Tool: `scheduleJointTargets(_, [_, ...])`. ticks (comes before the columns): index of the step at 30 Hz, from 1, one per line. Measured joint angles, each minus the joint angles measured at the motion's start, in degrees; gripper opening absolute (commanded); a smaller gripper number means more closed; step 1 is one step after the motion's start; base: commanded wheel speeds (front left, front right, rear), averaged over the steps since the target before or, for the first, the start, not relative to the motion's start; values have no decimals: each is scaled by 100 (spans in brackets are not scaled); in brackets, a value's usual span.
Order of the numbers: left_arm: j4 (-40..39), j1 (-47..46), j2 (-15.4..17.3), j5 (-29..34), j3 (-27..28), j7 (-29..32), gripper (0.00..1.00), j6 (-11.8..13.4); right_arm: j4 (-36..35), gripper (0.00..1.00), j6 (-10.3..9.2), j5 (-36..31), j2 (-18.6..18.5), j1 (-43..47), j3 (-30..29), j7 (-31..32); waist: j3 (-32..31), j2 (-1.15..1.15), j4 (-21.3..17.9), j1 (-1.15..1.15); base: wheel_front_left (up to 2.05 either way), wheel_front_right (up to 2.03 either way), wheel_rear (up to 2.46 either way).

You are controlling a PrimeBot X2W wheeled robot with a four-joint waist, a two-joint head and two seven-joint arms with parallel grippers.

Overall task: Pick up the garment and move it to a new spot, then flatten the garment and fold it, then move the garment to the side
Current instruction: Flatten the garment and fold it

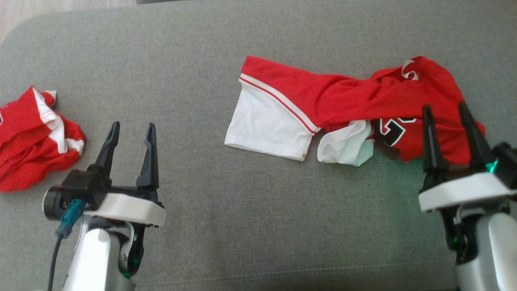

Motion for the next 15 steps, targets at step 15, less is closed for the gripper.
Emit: scheduleJointTargets(15, [34, 115, 27, 0, -20, 0, 100, 31, -609, 100, 0, 2, 174, 563, 170, 321, -188, 0, -50, 0, 0, 0, 0])
